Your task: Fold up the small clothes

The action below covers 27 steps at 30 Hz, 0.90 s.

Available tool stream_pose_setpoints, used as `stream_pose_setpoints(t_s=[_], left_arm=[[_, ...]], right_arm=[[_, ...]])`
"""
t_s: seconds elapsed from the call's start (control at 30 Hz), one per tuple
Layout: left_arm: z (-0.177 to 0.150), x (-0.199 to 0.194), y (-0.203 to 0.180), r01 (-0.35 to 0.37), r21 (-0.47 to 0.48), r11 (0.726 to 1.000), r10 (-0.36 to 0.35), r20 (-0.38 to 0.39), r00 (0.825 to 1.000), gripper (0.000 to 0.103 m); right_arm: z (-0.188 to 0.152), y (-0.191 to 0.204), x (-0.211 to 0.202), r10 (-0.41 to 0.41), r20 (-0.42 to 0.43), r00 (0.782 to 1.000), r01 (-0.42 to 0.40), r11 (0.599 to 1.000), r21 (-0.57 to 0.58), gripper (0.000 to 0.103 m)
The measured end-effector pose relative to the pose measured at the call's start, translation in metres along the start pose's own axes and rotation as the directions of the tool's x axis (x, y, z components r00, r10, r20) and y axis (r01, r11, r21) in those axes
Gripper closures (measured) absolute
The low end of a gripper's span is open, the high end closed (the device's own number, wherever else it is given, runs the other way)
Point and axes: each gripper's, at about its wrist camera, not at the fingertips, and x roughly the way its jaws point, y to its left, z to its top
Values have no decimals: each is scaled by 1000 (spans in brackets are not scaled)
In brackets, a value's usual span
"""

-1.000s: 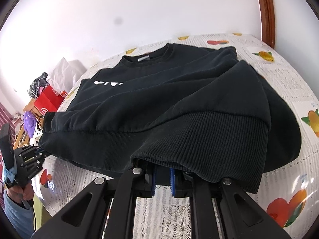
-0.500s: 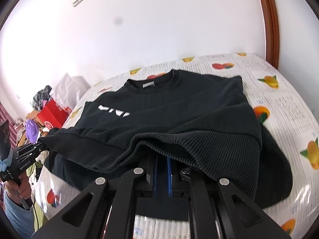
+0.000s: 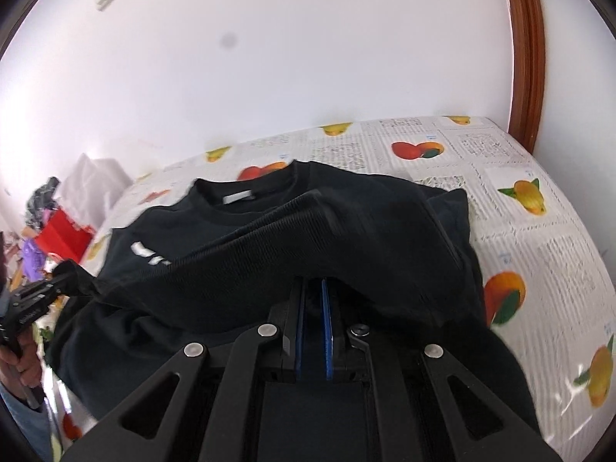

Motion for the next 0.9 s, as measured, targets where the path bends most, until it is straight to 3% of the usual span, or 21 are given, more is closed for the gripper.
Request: stream_pose_setpoints(t_s=[0.2, 0.27, 0.33, 0.43, 0.63, 0.77, 0.9], left_arm=[[20, 10, 6, -6, -7, 1000, 6, 17, 1000, 76], [23, 6, 10, 4, -13, 1000, -3, 39, 999, 63], [26, -1, 16, 3, -20, 1000, -2, 66, 998, 50], [26, -10, 26, -3, -24, 1000, 5, 90, 996, 50], [19, -4, 54, -15, -75, 997, 19, 59, 998, 48], [14, 0, 75, 24, -149, 989, -17, 45, 999, 48], [8, 14, 81, 44, -146, 988, -45, -4, 999, 48]], right_arm=[[13, -12, 15, -73, -18, 997, 73, 997, -9, 87], [17, -18, 14, -77, -19, 997, 77, 997, -8, 67], [21, -23, 13, -83, -14, 996, 83, 997, -5, 56], [28, -29, 18, -126, -24, 992, 125, 992, -16, 53], [30, -37, 40, -167, -70, 983, 165, 986, -35, 53], [28, -39, 51, -177, -103, 979, 175, 984, -31, 53], [30, -38, 57, -189, -118, 975, 186, 982, -40, 53]])
